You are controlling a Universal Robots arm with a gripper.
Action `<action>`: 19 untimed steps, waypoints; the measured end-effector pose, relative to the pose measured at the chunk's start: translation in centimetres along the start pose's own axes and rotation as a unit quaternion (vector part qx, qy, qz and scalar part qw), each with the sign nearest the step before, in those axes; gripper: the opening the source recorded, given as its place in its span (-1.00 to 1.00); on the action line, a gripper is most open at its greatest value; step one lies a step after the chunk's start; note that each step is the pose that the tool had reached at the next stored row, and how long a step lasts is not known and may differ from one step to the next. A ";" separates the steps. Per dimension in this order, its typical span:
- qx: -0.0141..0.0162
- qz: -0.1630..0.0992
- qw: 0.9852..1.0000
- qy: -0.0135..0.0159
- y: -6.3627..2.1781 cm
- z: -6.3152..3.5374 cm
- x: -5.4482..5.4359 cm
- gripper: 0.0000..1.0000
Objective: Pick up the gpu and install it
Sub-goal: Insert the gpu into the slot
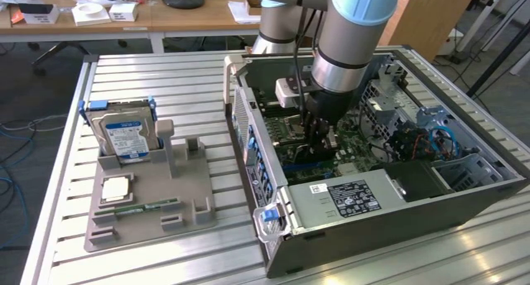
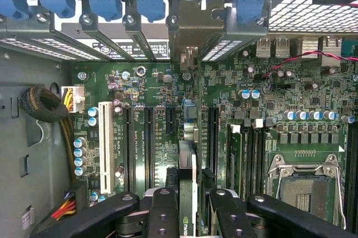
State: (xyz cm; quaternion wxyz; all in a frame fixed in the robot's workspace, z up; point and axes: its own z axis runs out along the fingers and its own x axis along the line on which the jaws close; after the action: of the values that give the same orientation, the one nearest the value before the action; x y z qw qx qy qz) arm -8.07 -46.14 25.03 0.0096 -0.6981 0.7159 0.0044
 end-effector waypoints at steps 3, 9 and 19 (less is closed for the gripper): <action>0.000 -0.002 1.000 0.000 0.00 0.00 0.0 -0.47; 0.000 -0.005 1.000 0.000 0.00 0.00 0.0 -0.47; 0.000 -0.005 1.000 0.000 0.00 0.15 0.0 -0.47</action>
State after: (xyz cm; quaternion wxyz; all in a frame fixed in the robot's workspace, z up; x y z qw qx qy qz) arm -8.07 -46.14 24.87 0.0094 -0.7018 0.7123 0.0045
